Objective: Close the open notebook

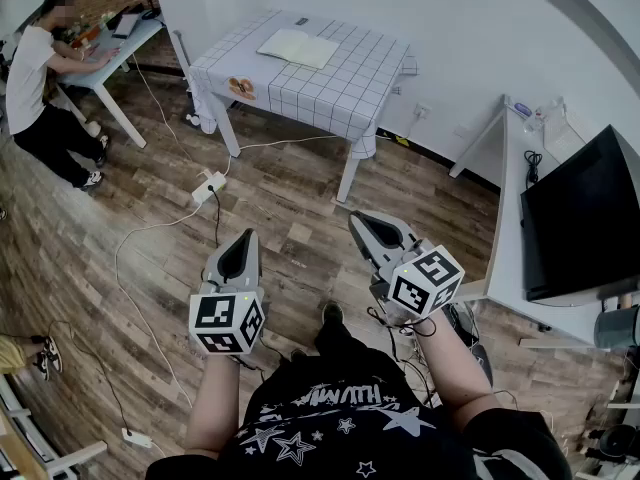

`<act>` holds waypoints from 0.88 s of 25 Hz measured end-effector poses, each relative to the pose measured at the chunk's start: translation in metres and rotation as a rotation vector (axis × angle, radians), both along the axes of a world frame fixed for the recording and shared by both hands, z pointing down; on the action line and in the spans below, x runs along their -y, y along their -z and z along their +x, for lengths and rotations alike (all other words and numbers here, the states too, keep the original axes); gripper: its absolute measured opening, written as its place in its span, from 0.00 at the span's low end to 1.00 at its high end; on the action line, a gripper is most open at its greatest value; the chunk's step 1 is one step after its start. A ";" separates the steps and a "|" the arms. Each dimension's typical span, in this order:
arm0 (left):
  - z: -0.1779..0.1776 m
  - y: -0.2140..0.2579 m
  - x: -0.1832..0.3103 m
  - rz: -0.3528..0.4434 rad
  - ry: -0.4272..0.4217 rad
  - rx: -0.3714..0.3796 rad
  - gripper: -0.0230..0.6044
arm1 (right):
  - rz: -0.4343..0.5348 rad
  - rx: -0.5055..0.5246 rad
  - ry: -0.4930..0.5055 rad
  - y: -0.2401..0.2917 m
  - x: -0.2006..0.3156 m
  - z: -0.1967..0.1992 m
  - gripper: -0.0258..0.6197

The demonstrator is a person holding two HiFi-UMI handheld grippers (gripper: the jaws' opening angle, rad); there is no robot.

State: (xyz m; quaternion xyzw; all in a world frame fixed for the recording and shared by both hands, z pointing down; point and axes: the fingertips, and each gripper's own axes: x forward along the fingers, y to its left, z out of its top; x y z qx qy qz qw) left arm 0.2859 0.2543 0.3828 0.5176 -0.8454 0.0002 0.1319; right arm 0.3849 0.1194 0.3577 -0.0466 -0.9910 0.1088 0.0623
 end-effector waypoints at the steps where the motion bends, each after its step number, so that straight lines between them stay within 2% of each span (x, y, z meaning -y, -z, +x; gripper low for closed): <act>1: 0.001 -0.001 -0.002 0.002 -0.002 -0.004 0.05 | 0.000 -0.004 0.000 -0.002 -0.004 0.002 0.06; 8: 0.007 -0.004 -0.014 0.014 0.000 -0.018 0.05 | 0.004 -0.030 0.005 -0.009 -0.020 0.012 0.06; 13: 0.006 -0.012 -0.015 -0.023 0.022 -0.032 0.05 | 0.008 -0.034 0.003 -0.010 -0.019 0.014 0.06; 20: -0.005 -0.017 -0.008 -0.019 0.036 -0.055 0.05 | -0.004 -0.051 0.001 -0.016 -0.009 0.002 0.06; 22: -0.007 -0.020 -0.002 -0.019 0.035 -0.062 0.05 | -0.007 -0.061 0.031 -0.020 -0.006 -0.003 0.06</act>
